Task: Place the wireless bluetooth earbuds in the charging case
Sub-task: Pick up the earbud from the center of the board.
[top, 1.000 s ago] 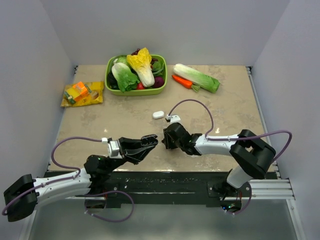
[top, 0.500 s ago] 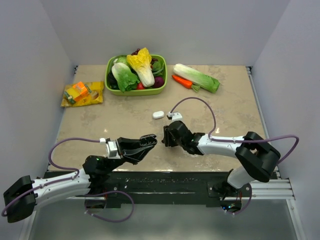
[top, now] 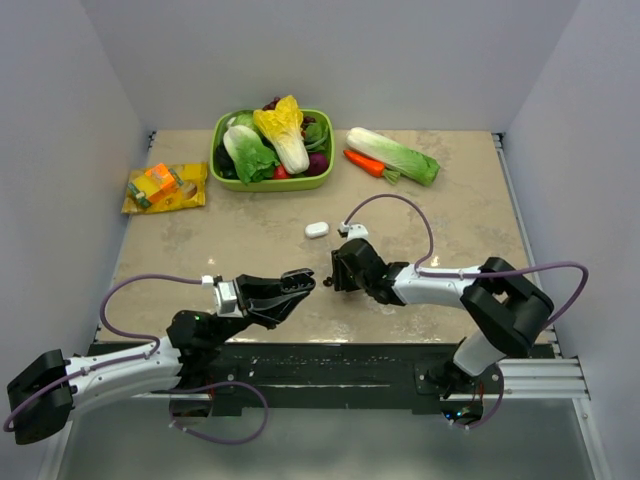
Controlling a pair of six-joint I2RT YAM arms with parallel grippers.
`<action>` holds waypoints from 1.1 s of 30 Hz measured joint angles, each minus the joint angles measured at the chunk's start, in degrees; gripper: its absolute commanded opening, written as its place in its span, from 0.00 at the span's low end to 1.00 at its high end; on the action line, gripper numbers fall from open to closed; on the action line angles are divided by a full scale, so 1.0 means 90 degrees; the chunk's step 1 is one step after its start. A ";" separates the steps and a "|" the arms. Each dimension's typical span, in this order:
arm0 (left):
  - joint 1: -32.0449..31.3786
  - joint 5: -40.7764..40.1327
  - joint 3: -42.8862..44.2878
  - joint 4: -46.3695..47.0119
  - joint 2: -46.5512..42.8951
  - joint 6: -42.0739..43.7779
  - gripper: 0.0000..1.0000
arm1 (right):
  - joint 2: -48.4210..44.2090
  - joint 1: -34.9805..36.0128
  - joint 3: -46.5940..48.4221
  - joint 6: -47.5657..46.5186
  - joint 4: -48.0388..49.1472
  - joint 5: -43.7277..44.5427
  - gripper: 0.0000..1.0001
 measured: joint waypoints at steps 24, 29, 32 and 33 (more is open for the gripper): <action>-0.0002 0.0000 0.0000 0.0027 0.0078 -0.0087 0.00 | 0.0607 -0.0007 0.0459 -0.0151 0.0253 -0.0420 0.44; 0.0000 0.0000 0.0000 0.0027 0.0078 -0.0087 0.00 | 0.0707 -0.0029 0.0534 -0.0177 0.0333 -0.0527 0.40; -0.0002 0.0000 0.0000 0.0029 0.0078 -0.0090 0.00 | 0.0731 -0.0032 0.0539 -0.0177 0.0381 -0.0597 0.36; 0.0000 0.0000 0.0000 0.0029 0.0080 -0.0087 0.00 | 0.0736 -0.0032 0.0539 -0.0177 0.0386 -0.0622 0.34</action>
